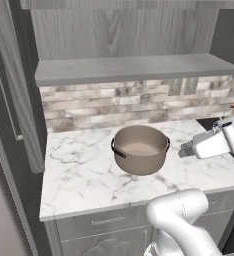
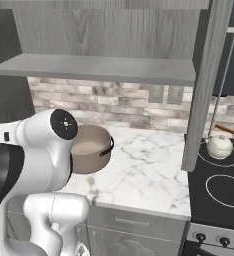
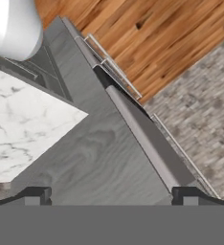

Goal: Pick the kettle from the cabinet and place it on a stove burner. Then pick the pot from the counter and place it on another stove burner. Finally, turn both burners on.

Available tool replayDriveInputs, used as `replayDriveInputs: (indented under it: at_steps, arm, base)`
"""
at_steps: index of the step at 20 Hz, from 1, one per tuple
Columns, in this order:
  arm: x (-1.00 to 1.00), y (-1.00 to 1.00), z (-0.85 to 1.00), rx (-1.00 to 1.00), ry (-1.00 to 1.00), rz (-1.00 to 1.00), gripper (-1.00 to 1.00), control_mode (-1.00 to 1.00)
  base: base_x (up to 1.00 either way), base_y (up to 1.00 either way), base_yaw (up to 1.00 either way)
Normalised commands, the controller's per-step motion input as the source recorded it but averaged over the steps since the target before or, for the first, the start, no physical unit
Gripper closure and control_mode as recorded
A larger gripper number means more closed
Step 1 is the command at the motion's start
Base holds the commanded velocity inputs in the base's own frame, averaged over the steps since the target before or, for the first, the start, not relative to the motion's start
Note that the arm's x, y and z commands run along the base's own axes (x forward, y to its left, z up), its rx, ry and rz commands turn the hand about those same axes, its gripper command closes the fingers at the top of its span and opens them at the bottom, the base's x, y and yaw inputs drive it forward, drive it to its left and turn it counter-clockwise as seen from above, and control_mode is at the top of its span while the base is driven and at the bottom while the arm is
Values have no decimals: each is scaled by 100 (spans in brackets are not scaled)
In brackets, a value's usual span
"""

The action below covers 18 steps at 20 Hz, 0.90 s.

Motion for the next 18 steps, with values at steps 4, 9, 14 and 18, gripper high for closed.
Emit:
replayDriveInputs:
  at_steps: [4, 9, 14, 18]
  arm:
    - [0, 0, 0, 0, 0, 0, -100, 100]
    - [2, 5, 0, -1, 0, 0, -100, -100]
    - [2, 27, 0, -7, 2, 0, -100, -100]
    - [19, 24, -1, -11, 8, 0, -100, -100]
  base:
    - [42, 32, 0]
    - [28, 26, 0]
    - [0, 0, 0]
    - [0, 0, 0]
